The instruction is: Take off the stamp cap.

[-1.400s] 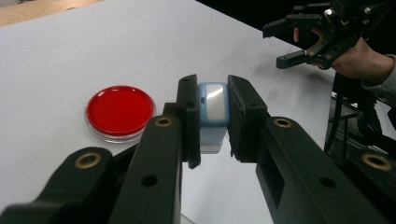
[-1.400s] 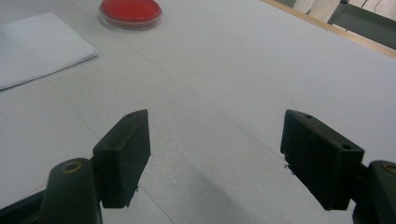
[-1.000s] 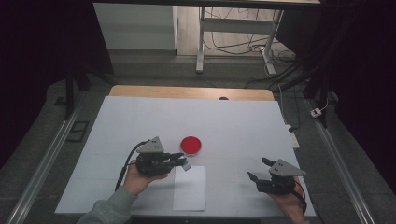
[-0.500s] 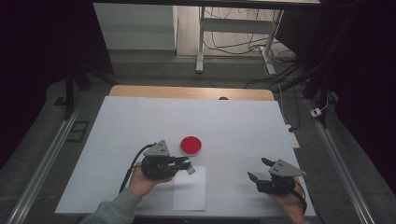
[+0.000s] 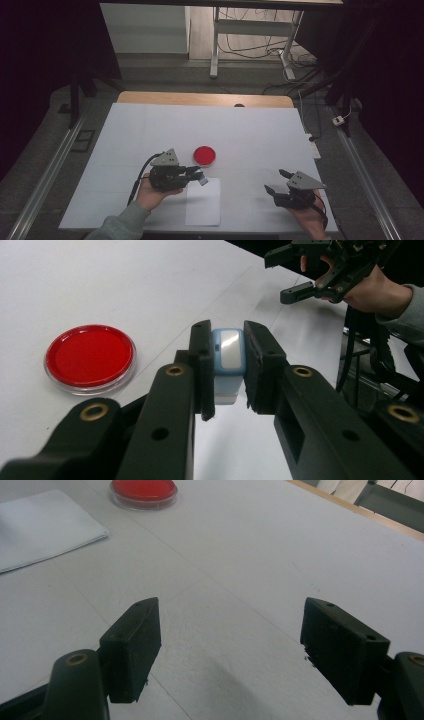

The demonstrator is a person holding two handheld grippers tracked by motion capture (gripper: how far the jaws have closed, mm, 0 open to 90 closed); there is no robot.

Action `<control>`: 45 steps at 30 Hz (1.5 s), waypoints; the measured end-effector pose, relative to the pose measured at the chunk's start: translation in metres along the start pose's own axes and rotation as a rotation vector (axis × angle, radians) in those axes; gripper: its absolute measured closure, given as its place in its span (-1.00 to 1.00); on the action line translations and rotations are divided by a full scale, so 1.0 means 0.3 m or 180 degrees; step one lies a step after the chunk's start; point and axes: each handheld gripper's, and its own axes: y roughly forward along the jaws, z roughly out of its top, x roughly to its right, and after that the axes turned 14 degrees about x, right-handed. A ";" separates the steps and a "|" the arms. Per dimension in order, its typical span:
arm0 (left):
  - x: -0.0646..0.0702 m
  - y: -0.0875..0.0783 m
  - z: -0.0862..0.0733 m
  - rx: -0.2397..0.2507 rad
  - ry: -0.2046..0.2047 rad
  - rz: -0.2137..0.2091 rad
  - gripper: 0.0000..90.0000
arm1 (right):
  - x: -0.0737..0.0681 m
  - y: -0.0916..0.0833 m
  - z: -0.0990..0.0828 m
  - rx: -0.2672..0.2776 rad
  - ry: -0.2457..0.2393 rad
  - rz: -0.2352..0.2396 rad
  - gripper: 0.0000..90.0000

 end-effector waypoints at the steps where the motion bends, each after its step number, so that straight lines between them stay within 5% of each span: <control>1: -0.001 0.001 0.000 0.0001 -0.0003 -0.0004 0.68 | 0.001 0.000 0.001 0.0008 0.0003 0.0012 -0.47; 24: -0.003 -0.004 0.007 0.0050 -0.0012 0.0006 0.68 | -0.017 0.006 0.004 0.0067 -0.0022 0.0074 -0.47; 45: -0.002 -0.003 0.014 0.0079 -0.0013 -0.0007 0.68 | -0.067 0.031 0.053 0.0209 0.0188 0.0275 -0.38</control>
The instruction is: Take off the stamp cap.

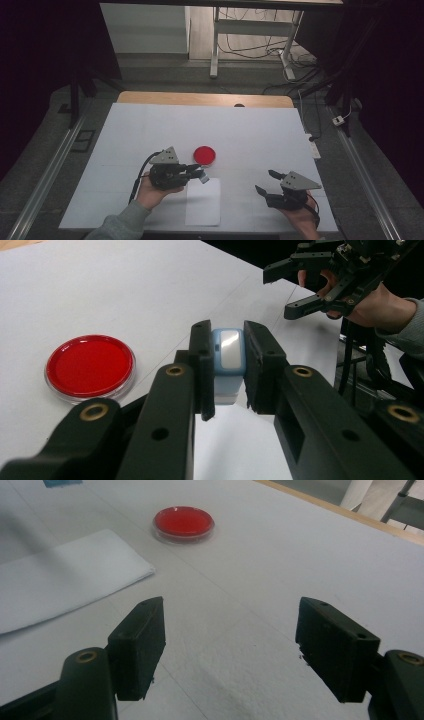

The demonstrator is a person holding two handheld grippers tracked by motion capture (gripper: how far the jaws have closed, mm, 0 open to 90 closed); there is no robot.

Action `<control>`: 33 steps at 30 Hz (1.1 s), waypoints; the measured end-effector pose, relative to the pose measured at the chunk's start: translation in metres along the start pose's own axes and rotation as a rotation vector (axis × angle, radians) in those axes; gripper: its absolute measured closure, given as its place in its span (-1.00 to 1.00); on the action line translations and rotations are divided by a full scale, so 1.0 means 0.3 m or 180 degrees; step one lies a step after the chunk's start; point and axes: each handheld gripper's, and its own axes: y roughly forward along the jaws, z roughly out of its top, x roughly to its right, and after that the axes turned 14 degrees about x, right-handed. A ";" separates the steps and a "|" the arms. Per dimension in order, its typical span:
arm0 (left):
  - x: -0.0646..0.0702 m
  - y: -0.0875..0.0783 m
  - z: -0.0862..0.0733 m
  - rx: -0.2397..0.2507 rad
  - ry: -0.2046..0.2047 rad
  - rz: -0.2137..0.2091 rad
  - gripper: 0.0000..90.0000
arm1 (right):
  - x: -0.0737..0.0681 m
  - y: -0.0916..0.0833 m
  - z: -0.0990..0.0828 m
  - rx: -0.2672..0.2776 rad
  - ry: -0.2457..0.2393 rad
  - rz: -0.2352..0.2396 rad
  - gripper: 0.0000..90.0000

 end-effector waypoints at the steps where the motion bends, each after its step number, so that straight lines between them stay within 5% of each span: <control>1: 0.000 0.000 0.000 -0.0001 0.0001 0.0000 0.68 | -0.004 0.004 0.002 0.0015 0.0008 0.0005 -0.38; 33: 0.002 0.004 0.008 0.0036 0.0011 0.0001 0.68 | -0.129 0.113 0.039 0.0036 -0.0003 0.0332 -0.36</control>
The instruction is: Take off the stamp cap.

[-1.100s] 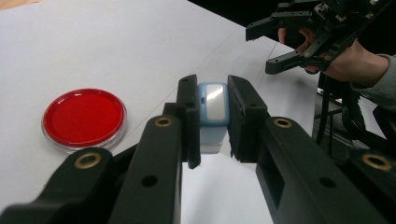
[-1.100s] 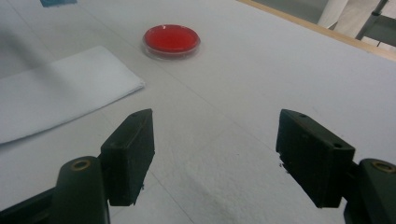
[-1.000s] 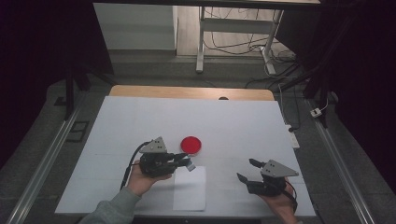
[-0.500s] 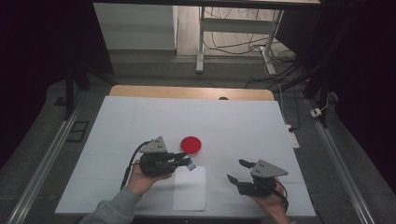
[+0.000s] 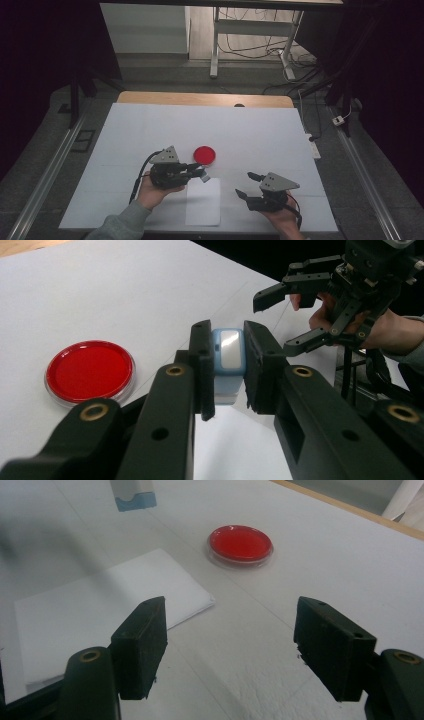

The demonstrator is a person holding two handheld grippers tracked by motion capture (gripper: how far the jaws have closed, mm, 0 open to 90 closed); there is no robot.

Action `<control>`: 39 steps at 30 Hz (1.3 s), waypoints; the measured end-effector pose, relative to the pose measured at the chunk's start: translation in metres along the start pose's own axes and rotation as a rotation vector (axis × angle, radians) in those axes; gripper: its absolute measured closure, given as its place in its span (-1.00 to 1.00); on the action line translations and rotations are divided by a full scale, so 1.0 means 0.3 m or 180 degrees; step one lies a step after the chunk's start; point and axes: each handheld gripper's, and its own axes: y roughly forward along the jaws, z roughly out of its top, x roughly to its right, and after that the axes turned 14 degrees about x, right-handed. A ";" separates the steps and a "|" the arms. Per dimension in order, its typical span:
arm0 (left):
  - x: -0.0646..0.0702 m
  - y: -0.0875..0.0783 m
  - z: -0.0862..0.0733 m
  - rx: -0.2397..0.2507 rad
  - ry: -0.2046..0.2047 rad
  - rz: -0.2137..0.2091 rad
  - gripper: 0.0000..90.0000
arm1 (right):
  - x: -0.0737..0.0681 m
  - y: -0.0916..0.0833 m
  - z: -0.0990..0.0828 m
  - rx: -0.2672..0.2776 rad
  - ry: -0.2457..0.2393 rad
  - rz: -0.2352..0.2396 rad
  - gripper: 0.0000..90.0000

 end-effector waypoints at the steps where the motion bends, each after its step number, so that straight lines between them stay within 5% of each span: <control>1: 0.000 0.000 0.000 -0.0001 0.0002 0.0001 0.68 | -0.004 0.003 0.000 0.0001 0.0003 0.0002 -0.36; 39: 0.003 0.007 0.002 0.0033 -0.0016 -0.0011 0.68 | -0.112 0.110 0.000 -0.0102 -0.0166 0.0091 -0.35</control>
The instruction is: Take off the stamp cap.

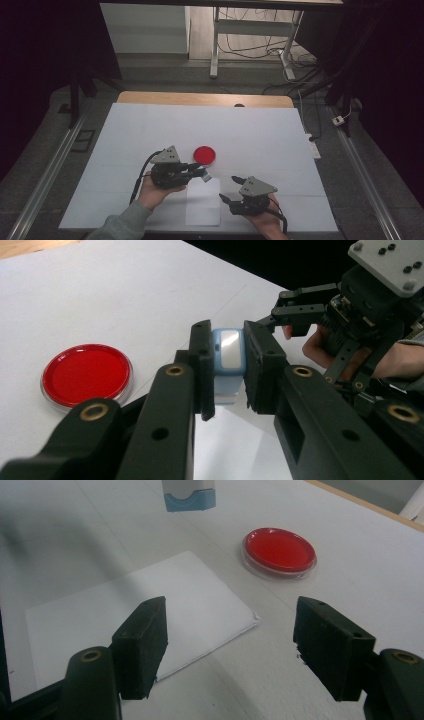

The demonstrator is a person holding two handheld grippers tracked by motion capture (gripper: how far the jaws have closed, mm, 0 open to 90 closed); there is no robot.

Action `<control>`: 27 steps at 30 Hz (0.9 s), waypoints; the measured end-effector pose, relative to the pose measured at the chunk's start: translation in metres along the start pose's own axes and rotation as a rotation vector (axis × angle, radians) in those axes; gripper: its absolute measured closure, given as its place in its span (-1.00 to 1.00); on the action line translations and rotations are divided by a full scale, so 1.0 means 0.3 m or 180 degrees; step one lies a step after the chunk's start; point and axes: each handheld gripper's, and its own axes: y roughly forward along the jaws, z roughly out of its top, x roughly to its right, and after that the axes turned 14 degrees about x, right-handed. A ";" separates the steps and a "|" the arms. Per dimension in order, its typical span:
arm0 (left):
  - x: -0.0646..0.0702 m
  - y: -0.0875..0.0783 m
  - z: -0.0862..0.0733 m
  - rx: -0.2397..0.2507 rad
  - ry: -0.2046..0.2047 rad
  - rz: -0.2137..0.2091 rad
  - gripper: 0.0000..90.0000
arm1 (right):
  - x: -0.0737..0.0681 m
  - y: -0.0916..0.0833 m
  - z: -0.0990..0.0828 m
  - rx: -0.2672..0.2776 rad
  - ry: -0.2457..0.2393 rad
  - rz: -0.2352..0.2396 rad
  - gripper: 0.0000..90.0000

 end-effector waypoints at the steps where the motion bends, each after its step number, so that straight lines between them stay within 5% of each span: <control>1: 0.000 0.001 0.000 -0.0002 -0.0001 0.0001 0.68 | -0.003 0.002 0.001 -0.0007 -0.0008 -0.0009 -0.35; 27: 0.004 0.007 -0.001 0.0016 -0.0016 -0.0011 0.68 | -0.062 0.058 0.017 -0.0034 -0.0054 -0.0034 -0.34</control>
